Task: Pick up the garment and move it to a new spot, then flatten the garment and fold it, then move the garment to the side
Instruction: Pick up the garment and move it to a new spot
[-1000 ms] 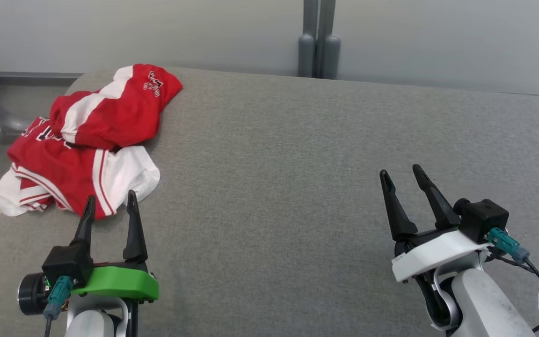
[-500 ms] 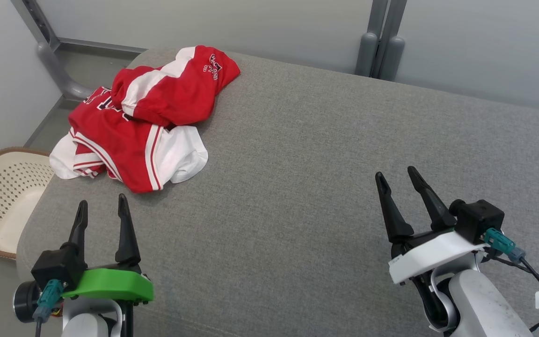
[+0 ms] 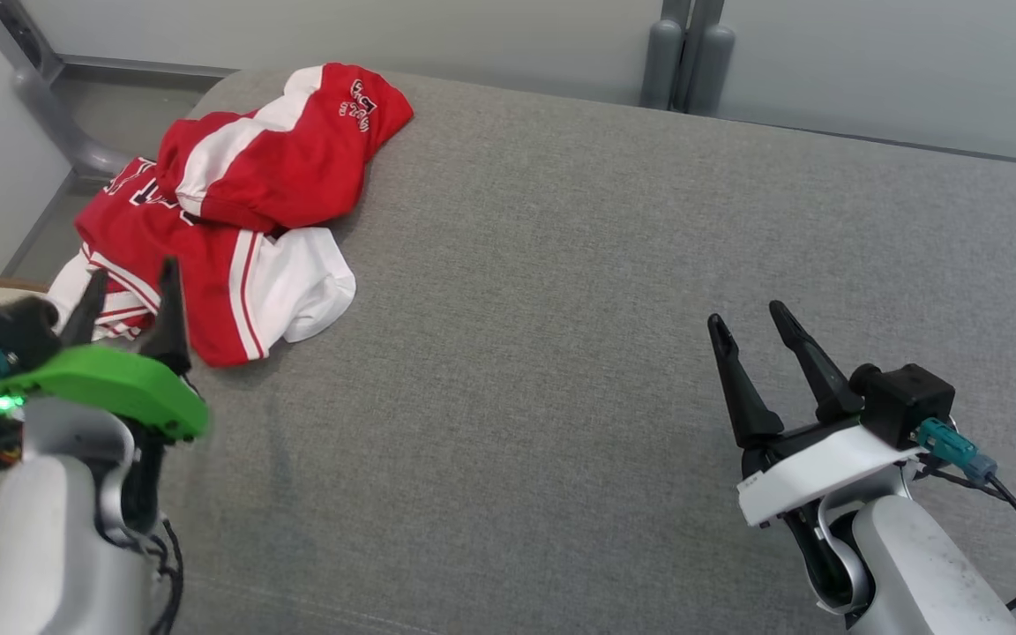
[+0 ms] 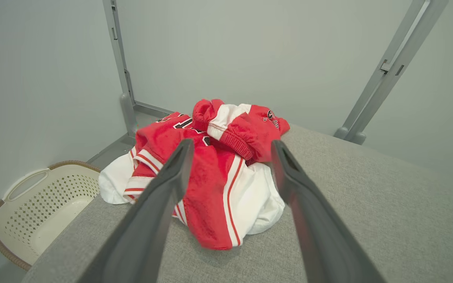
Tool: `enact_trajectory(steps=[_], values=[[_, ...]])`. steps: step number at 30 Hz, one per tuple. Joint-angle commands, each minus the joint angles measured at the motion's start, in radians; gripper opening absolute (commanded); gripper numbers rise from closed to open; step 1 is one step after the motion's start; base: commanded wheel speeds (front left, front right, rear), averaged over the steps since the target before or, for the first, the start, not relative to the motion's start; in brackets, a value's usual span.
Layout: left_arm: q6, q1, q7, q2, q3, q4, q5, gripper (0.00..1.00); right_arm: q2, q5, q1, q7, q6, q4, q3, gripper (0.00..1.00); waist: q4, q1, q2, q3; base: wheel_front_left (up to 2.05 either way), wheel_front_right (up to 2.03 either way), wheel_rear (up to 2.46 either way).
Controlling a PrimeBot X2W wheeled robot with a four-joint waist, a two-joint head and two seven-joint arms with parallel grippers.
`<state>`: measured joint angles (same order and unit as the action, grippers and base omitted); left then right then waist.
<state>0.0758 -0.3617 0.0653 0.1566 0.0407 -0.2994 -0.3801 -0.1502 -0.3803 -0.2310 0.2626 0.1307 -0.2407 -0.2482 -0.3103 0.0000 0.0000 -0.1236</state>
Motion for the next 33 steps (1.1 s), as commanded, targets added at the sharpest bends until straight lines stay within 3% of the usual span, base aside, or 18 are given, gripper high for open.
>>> enact_trajectory(steps=[1, 4, 11, 19, 28, 29, 30, 31, 33], values=[[0.007, -0.055, 0.048, 0.025, 0.015, -0.001, -0.026, 1.00, -0.008, -0.008, -0.017, 0.003, 0.000, 0.007, -0.002, 1.00, 0.040, 0.0000, 0.0000, -0.042, 0.00, 0.00, 0.00], [0.019, -0.170, 0.140, 0.081, 0.029, -0.029, -0.056, 1.00, -0.020, -0.006, -0.037, 0.003, 0.000, 0.017, -0.004, 1.00, 0.066, 0.0000, 0.0000, -0.089, 0.00, 0.00, 0.00], [0.030, -0.408, 0.321, 0.199, 0.059, -0.242, -0.126, 1.00, -0.039, -0.020, -0.096, 0.002, 0.000, 0.055, -0.017, 1.00, 0.163, 0.0000, 0.0000, -0.188, 0.00, 0.00, 0.00], [0.045, -0.505, 0.408, 0.316, 0.054, -0.451, -0.147, 1.00, -0.047, -0.032, -0.133, 0.003, 0.000, 0.084, -0.030, 1.00, 0.269, 0.0000, 0.0000, -0.259, 0.00, 0.00, 0.00], [0.047, -0.516, 0.396, 0.371, 0.067, -0.595, -0.161, 0.99, -0.046, -0.038, -0.141, 0.003, 0.000, 0.098, -0.026, 1.00, 0.315, 0.0000, 0.0000, -0.284, 0.00, 0.00, 0.00], [0.048, -0.518, 0.384, 0.375, 0.065, -0.600, -0.159, 0.75, -0.046, -0.037, -0.142, 0.003, 0.000, 0.099, -0.024, 1.00, 0.316, 0.0000, 0.0000, -0.285, 0.00, 0.00, 0.00], [0.049, -0.521, 0.369, 0.380, 0.059, -0.604, -0.154, 0.19, -0.045, -0.036, -0.141, 0.003, 0.000, 0.099, -0.022, 1.00, 0.317, 0.0000, 0.0000, -0.285, 0.00, 0.00, 0.00], [0.051, -0.523, 0.356, 0.385, 0.053, -0.604, -0.149, 0.00, -0.044, -0.035, -0.140, 0.003, 0.000, 0.099, -0.020, 1.00, 0.316, 0.0000, 0.0000, -0.284, 0.00, 0.00, 0.00], [0.053, -0.529, 0.328, 0.392, 0.037, -0.605, -0.142, 0.00, -0.042, -0.032, -0.134, 0.003, 0.000, 0.096, -0.016, 1.00, 0.312, 0.0000, 0.0000, -0.276, 0.00, 0.00, 0.00]])
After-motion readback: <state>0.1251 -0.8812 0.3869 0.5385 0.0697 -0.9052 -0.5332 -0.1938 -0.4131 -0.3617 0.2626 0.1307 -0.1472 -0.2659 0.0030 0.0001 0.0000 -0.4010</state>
